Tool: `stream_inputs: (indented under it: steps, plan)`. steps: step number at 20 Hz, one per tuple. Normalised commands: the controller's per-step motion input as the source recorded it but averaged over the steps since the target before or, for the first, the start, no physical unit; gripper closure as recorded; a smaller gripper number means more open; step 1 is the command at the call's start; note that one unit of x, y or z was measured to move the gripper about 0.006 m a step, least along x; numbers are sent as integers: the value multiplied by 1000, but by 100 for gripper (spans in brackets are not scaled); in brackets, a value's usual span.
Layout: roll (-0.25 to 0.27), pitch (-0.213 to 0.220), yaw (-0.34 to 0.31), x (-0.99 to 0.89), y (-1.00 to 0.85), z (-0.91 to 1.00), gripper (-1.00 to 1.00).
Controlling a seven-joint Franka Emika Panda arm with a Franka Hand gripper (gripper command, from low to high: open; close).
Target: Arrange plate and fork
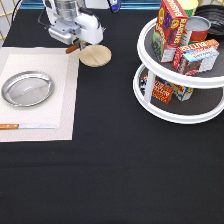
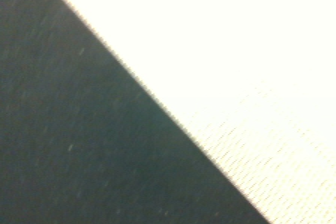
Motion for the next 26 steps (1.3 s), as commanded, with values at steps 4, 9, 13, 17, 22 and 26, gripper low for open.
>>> stream_inputs:
  steps: [4,9,13,17,22,26]
  plan:
    - [0,55,-207,-50,-467,66,100]
    - [0,70,-173,-41,-549,0,100]
    - [0,90,-165,-71,-582,0,100]
    - [0,103,-183,-108,-540,0,100]
    - [11,131,-166,-70,-552,0,100]
    - [35,141,-155,-2,-525,6,100]
